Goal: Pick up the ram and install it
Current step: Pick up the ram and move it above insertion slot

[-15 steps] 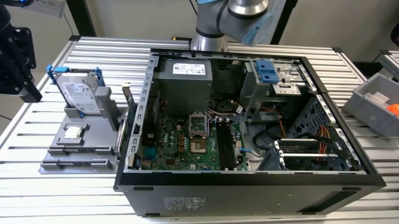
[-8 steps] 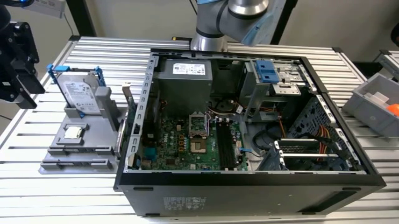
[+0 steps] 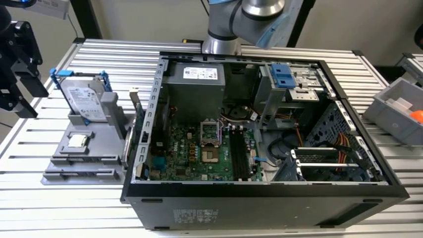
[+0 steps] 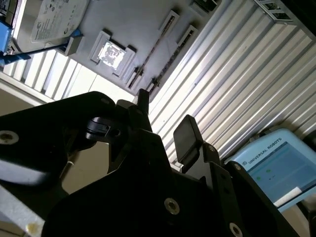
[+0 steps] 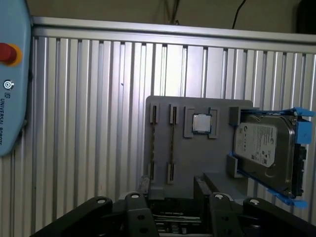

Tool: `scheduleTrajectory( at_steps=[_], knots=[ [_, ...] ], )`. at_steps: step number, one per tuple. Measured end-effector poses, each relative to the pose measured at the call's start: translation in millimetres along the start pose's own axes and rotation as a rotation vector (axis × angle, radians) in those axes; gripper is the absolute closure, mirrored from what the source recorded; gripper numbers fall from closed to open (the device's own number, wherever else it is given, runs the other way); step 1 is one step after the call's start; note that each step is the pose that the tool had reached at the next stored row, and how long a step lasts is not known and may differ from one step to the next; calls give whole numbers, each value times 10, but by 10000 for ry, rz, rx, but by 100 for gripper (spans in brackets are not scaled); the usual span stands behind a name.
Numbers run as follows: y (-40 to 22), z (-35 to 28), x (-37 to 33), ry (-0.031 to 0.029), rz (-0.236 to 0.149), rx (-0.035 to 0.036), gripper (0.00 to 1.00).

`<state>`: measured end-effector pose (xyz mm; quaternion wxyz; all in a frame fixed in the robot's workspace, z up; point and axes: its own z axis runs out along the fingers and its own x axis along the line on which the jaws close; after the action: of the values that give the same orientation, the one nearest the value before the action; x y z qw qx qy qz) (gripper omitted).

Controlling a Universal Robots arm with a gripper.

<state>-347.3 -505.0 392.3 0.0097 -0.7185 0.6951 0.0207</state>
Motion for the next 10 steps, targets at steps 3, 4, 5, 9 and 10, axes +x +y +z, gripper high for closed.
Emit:
scheduleTrajectory(
  at_steps=[3, 4, 5, 9, 10],
  knots=[
    [0, 5, 0, 0, 0, 0, 0],
    [0, 10, 0, 0, 0, 0, 0],
    [0, 16, 1, 0, 0, 0, 0],
    [-1, 50, 0, 3, 0, 0, 0],
    [-1, 58, 0, 4, 0, -1, 0]
  ],
)
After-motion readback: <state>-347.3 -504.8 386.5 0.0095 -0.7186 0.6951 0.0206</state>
